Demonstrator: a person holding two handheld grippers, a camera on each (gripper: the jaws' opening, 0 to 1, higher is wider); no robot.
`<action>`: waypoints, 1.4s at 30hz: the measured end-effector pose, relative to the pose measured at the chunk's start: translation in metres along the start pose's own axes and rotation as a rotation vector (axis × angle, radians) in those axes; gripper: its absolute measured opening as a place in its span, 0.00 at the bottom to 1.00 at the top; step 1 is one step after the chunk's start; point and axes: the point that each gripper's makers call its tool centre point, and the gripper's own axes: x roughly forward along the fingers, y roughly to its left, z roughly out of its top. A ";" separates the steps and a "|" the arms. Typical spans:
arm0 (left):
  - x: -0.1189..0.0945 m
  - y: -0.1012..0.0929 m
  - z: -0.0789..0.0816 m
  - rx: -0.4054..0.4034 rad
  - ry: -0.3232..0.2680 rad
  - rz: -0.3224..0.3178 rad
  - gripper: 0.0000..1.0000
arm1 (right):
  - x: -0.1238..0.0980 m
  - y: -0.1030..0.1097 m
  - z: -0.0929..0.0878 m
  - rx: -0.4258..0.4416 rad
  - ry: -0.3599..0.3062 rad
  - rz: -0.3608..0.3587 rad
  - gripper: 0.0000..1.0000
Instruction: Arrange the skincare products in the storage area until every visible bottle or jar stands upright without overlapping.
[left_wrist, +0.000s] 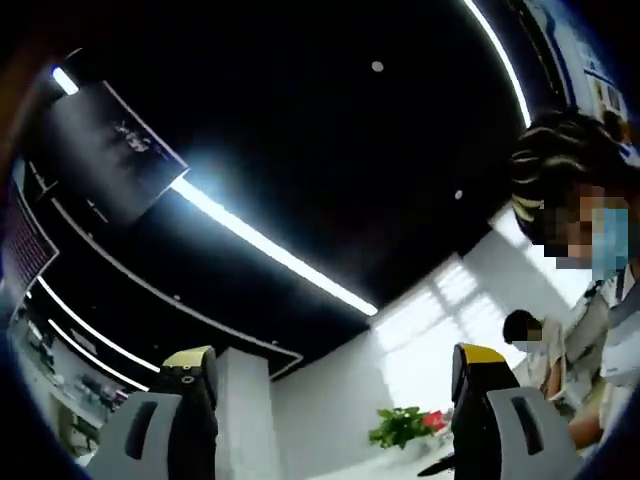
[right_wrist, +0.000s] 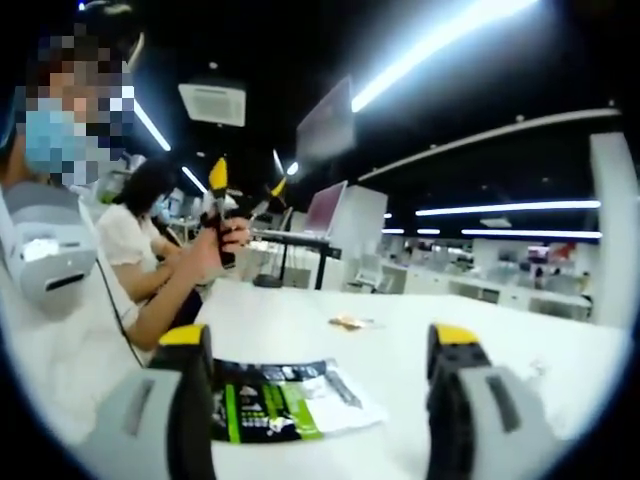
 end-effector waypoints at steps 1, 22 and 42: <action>0.000 0.003 0.000 0.019 0.007 0.018 1.00 | 0.000 0.000 0.000 0.001 0.000 -0.001 0.89; -0.006 0.024 -0.022 -0.020 0.098 0.108 0.78 | 0.001 -0.002 -0.003 0.002 0.014 -0.005 0.89; -0.012 0.045 -0.085 -0.053 0.398 0.129 0.77 | 0.001 -0.002 -0.002 0.001 0.010 -0.013 0.89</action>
